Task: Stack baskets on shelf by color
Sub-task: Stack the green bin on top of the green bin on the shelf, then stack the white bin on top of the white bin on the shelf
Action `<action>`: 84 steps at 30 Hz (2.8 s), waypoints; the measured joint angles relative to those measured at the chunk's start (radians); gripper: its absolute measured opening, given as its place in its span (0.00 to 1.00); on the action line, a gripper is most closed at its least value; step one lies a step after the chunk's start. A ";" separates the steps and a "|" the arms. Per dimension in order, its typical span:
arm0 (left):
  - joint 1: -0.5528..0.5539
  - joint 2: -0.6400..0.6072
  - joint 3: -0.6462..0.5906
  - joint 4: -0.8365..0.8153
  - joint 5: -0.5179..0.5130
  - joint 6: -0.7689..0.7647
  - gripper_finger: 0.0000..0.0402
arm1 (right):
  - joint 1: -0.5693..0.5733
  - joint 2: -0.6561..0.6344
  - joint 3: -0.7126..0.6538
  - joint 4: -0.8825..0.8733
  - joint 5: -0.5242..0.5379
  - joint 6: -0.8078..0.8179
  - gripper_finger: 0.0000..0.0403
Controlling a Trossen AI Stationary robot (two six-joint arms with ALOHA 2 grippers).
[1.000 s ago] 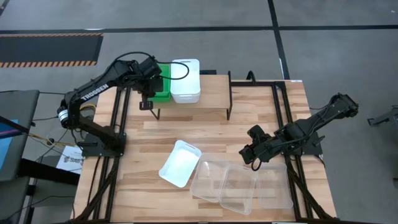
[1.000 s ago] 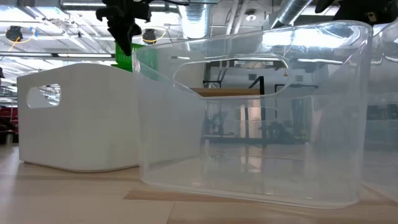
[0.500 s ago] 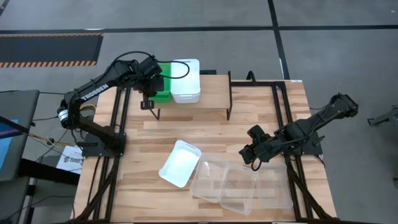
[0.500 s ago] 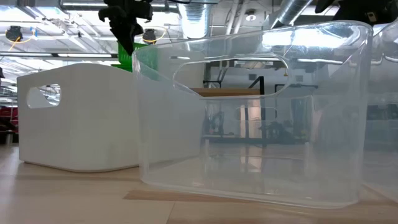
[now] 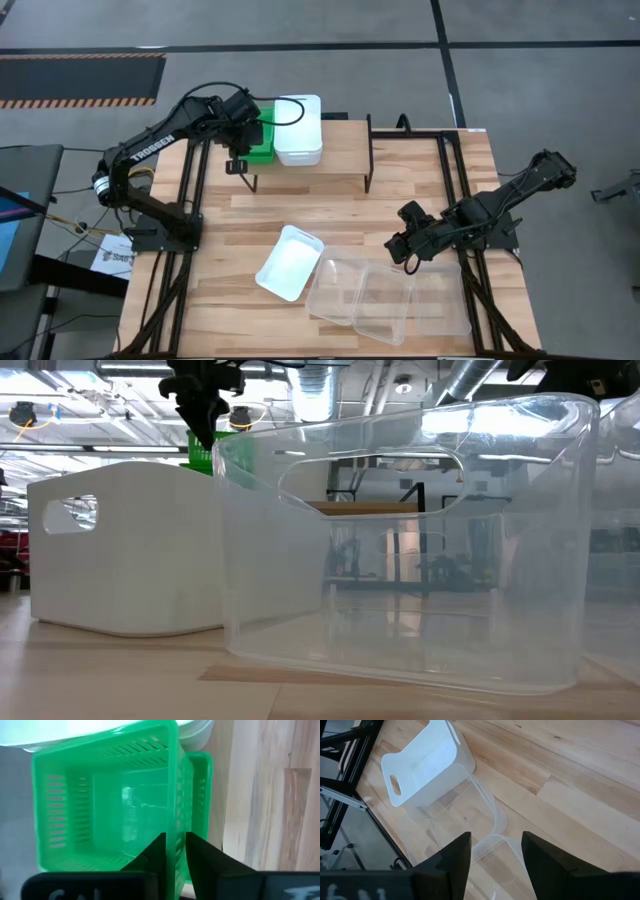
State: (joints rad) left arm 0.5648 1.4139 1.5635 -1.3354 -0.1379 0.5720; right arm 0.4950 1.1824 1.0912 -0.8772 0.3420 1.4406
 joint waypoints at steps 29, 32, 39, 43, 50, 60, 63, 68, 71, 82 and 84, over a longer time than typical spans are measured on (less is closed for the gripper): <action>-0.022 -0.009 0.043 -0.004 -0.095 -0.089 0.34 | 0.002 0.000 0.000 0.000 -0.003 0.000 0.50; -0.027 -0.010 0.081 0.000 -0.081 -0.176 0.34 | 0.002 0.000 0.000 0.000 -0.003 0.000 0.50; -0.075 -0.021 0.045 0.077 -0.117 -0.349 0.34 | 0.002 0.000 0.000 -0.001 -0.003 -0.002 0.50; -0.128 -0.020 -0.060 0.131 -0.204 -0.360 0.34 | 0.002 0.000 0.000 -0.001 -0.003 -0.002 0.50; -0.170 -0.019 -0.139 0.138 -0.303 -0.354 0.34 | 0.002 0.000 0.000 -0.001 -0.003 -0.006 0.50; -0.207 -0.023 -0.086 0.164 -0.414 -0.399 0.32 | 0.002 0.000 0.000 -0.001 -0.005 -0.009 0.50; -0.224 -0.038 -0.041 0.167 -0.421 -0.414 0.30 | 0.002 0.000 0.000 -0.001 -0.017 -0.008 0.50; -0.257 -0.098 -0.014 0.190 -0.477 -0.521 0.25 | 0.002 0.000 0.000 -0.001 -0.028 -0.009 0.50; -0.267 -0.145 -0.057 0.246 -0.570 -0.609 0.19 | 0.002 0.000 0.000 -0.001 -0.028 -0.009 0.50; -0.350 -0.208 -0.229 0.492 -0.089 -0.583 0.02 | 0.002 0.000 0.000 -0.004 -0.029 -0.026 0.50; -0.385 -0.194 -0.229 0.472 0.055 -0.592 0.04 | 0.002 0.000 0.000 -0.004 -0.029 -0.027 0.50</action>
State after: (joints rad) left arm 0.1802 1.2197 1.3346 -0.8629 -0.0832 -0.0199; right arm 0.4969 1.1824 1.0912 -0.8807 0.3134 1.4132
